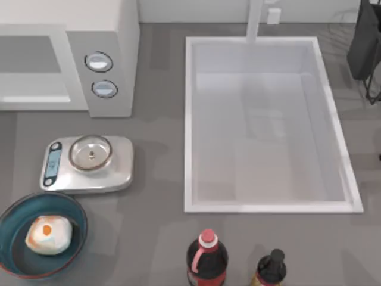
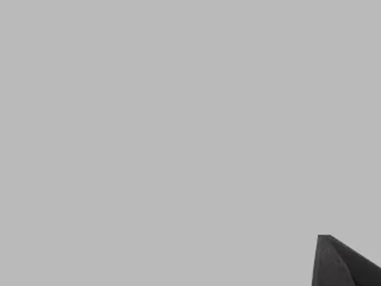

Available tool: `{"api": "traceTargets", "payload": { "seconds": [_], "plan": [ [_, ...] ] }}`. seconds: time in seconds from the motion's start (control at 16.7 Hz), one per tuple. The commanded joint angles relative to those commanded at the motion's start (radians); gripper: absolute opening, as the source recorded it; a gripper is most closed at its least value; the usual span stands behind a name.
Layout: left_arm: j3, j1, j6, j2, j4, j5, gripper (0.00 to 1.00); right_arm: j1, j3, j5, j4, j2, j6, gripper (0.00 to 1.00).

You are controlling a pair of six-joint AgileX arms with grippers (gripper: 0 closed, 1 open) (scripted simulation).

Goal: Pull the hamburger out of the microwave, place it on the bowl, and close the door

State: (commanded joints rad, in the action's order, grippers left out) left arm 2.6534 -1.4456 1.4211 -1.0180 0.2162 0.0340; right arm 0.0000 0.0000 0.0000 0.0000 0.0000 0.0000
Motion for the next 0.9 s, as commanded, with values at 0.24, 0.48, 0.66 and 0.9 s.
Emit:
{"api": "traceTargets", "payload": {
  "seconds": [0.24,0.48,0.66,0.9],
  "plan": [
    [0.641,-0.352,0.343,-0.247,0.051,0.007,0.0,0.0,0.0,0.0,0.0,0.0,0.0,1.0],
    [1.268,-0.696,0.677,-0.488,0.1,0.012,0.0,0.0,0.0,0.0,0.0,0.0,0.0,1.0],
    [1.713,-0.94,0.915,-0.66,0.135,0.016,0.0,0.0,0.0,0.0,0.0,0.0,0.0,1.0],
    [2.248,-1.234,1.199,-0.867,0.177,0.02,0.0,0.0,0.0,0.0,0.0,0.0,0.0,1.0]
  ]
}}
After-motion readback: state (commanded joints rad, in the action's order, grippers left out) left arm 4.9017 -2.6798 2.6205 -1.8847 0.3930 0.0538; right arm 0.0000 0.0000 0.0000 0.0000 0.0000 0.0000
